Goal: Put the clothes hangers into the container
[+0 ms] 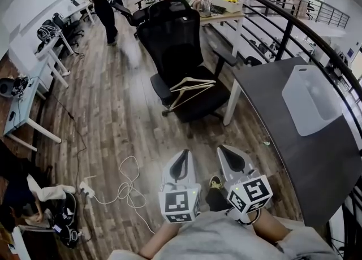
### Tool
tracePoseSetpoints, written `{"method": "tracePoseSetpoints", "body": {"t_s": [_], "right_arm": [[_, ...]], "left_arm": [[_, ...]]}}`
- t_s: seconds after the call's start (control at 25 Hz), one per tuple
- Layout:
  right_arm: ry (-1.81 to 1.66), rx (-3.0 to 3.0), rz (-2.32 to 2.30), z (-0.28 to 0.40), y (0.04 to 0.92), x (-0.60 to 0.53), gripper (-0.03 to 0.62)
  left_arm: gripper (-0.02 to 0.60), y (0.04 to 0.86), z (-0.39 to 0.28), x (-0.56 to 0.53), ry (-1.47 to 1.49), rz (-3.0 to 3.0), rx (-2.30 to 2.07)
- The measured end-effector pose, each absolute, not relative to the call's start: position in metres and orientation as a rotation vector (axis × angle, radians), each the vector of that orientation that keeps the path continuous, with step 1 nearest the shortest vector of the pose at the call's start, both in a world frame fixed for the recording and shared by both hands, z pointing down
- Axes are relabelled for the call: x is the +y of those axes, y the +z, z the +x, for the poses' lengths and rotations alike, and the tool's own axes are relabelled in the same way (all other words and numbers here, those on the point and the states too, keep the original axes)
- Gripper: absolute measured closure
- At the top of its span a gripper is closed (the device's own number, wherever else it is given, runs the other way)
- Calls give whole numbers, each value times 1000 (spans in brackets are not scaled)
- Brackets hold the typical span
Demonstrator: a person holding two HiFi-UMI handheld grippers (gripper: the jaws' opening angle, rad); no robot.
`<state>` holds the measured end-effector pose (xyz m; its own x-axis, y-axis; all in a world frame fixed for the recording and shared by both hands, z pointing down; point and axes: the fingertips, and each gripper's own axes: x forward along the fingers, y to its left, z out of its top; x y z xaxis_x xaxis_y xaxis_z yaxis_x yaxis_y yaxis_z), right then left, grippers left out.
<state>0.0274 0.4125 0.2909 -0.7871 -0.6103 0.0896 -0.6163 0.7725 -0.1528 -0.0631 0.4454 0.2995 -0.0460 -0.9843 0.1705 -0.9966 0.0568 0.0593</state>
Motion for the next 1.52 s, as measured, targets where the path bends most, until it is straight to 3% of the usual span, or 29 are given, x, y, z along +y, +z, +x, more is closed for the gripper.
{"method": "tracePoseSetpoints", "body": {"t_s": [0.72,1.52], "right_arm": [[293,-2954,970,44,280,238,594],[293,-3004,868,47,281,194,594]], "left_arm": [[571,286,-37,262,176,2087,-2147],[571,288,-33,224,196,2006,-2239]]}}
